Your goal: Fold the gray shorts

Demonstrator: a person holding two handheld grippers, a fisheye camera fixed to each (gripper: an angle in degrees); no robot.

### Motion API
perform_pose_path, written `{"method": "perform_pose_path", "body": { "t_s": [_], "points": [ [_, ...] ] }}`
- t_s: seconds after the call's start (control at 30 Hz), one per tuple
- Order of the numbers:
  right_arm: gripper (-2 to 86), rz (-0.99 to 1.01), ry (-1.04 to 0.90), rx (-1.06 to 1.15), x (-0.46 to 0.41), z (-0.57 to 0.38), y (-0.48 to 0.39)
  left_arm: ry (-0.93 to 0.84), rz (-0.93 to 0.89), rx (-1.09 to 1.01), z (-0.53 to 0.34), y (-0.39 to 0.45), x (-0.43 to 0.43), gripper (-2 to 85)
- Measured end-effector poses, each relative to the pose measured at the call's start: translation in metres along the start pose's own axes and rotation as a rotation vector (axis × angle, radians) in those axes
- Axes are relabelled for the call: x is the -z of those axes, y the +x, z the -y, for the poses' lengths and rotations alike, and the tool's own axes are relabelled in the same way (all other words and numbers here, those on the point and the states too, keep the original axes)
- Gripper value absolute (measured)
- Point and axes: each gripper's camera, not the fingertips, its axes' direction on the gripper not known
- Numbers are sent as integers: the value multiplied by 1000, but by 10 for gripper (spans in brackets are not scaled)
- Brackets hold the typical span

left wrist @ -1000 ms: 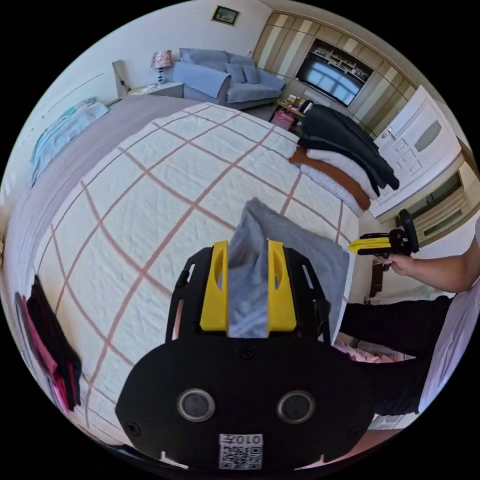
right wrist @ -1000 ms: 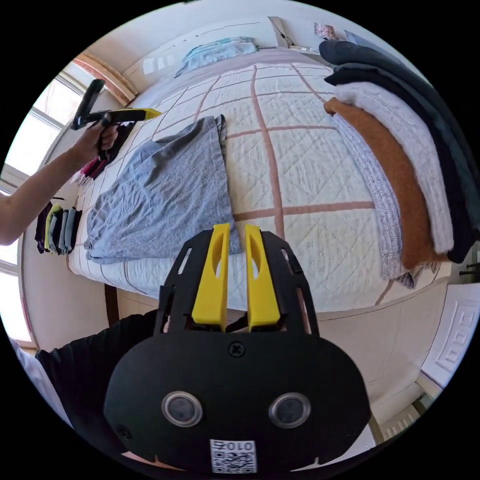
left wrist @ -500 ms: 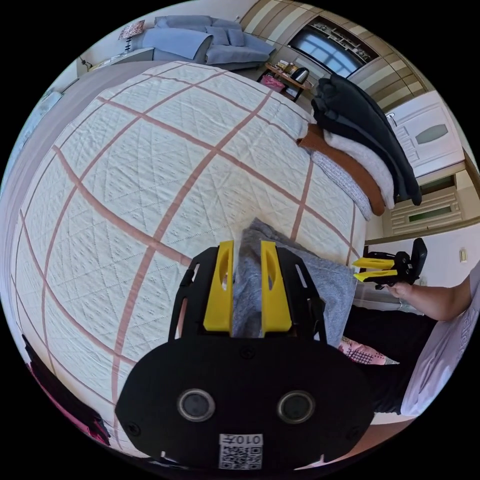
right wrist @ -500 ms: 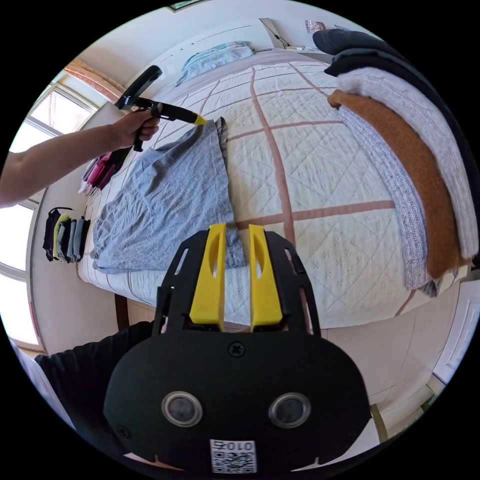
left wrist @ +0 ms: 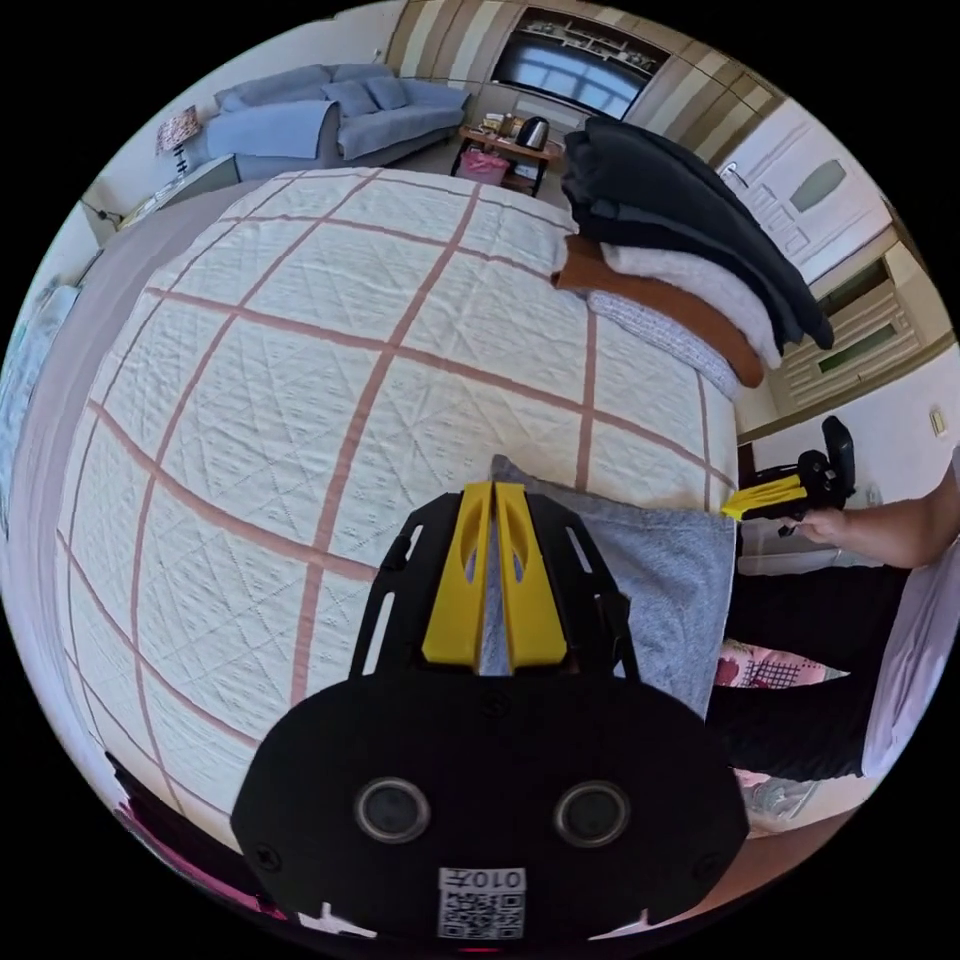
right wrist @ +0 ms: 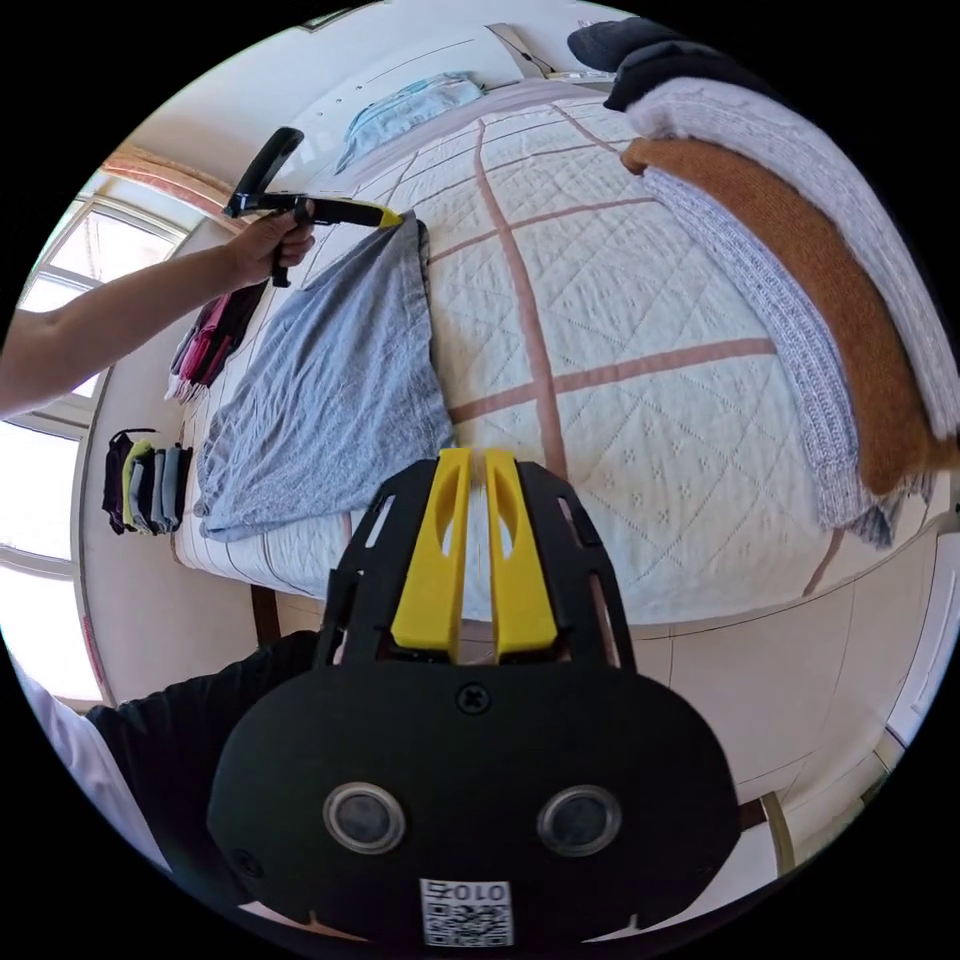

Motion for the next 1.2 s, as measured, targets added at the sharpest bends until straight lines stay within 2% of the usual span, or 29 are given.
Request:
{"method": "perform_pose_path", "body": {
  "t_s": [0.2, 0.33, 0.43, 0.53, 0.67, 0.73, 0.87, 1.0, 1.07, 1.13, 1.2],
  "points": [
    [68, 13, 3, 8, 0, 9, -10, 34, -36, -5, -15, -4, -16, -1],
    [44, -2, -25, 36, 11, 12, -22, 87, -47, -6, -29, -6, -15, -1],
    [43, 2, -49, 17, 10, 8, -25, -16, -16, 0, -36, -9, -38, 2],
    [41, -32, -68, 32, 13, 12, -33, -24, -47, 54, -47, -13, -50, 9],
    [42, -102, -69, 29, 31, 24, -46, 171, -9, 178, -84, -2, -18, 28],
    [42, -120, -40, 12, 46, 29, -49, 312, 75, 226, -134, 21, 19, 36],
    [40, -131, 25, 74, 79, 53, -76, 439, 223, 351, -241, 64, 60, 40],
    [44, -144, 44, 194, 85, 83, -116, 305, 199, 469, -353, 108, 46, 37],
    [45, -89, 48, 264, 81, 104, -141, 282, 199, 523, -397, 133, 36, 33],
    [46, -33, -9, 315, 71, 116, -160, 195, 188, 649, -454, 161, 12, 29],
    [47, -67, -66, 365, 57, 120, -176, 166, 177, 757, -493, 179, -1, 26]
  ]
}}
